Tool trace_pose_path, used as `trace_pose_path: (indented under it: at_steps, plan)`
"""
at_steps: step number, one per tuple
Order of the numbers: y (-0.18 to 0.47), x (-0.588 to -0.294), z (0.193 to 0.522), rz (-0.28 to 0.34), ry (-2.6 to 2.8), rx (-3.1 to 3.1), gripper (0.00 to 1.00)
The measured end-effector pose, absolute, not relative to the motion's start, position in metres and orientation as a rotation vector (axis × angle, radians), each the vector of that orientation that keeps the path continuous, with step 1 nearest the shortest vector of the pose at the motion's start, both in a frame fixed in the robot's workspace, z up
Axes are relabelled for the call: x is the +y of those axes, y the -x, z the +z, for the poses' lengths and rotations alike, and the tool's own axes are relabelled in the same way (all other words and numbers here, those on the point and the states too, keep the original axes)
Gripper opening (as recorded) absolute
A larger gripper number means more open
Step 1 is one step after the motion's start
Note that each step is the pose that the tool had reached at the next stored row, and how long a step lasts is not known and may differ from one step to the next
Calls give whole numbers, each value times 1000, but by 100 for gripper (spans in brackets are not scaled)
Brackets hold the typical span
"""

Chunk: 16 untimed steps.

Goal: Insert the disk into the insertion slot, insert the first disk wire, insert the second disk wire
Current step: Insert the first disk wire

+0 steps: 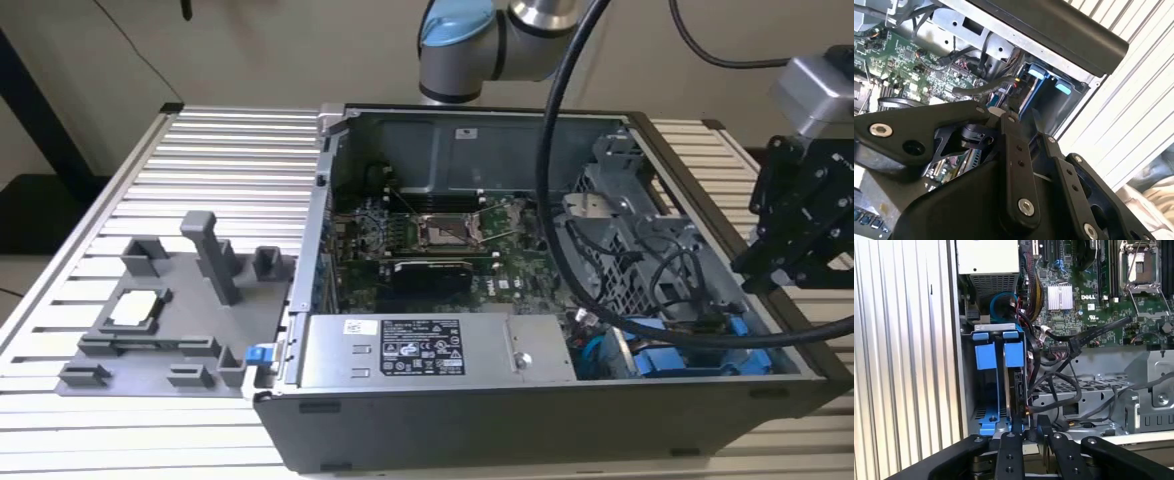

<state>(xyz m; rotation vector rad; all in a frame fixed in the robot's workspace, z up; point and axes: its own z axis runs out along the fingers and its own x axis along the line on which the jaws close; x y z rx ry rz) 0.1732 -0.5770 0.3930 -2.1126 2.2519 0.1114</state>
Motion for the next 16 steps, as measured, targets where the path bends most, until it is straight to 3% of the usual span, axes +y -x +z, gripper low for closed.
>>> trace_pose_path:
  at_steps: [16]
  plan:
    - [-163, -557, 388, 93, 2106, 2243, 27]
